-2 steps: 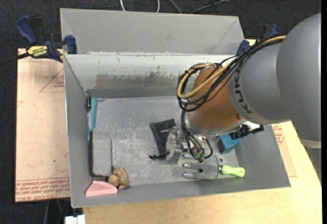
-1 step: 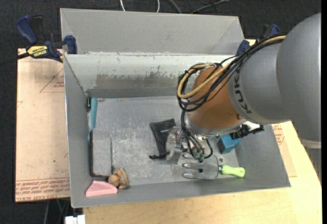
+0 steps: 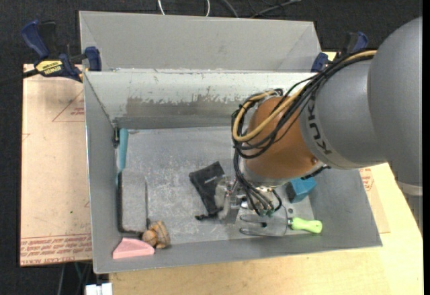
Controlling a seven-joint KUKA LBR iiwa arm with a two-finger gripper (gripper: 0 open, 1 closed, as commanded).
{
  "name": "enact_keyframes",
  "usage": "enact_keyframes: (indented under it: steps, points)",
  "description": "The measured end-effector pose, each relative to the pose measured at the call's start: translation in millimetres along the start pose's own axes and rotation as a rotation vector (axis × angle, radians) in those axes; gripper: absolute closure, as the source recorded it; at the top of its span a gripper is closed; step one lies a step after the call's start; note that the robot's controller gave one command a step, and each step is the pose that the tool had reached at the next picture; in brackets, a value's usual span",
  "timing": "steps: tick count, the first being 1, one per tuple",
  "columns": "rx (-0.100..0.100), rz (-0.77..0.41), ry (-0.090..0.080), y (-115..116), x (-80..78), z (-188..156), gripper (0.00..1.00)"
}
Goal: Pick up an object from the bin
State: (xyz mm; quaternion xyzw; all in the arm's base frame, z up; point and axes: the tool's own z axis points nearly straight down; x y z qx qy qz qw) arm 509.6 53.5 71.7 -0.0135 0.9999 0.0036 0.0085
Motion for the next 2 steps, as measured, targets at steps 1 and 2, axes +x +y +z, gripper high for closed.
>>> enact_keyframes:
  steps: [1,2]
  points:
    - [-0.002,-0.188,0.010,5,7.5,-79,1.00]
    - [-0.005,-0.465,0.013,24,2.4,-144,1.00]
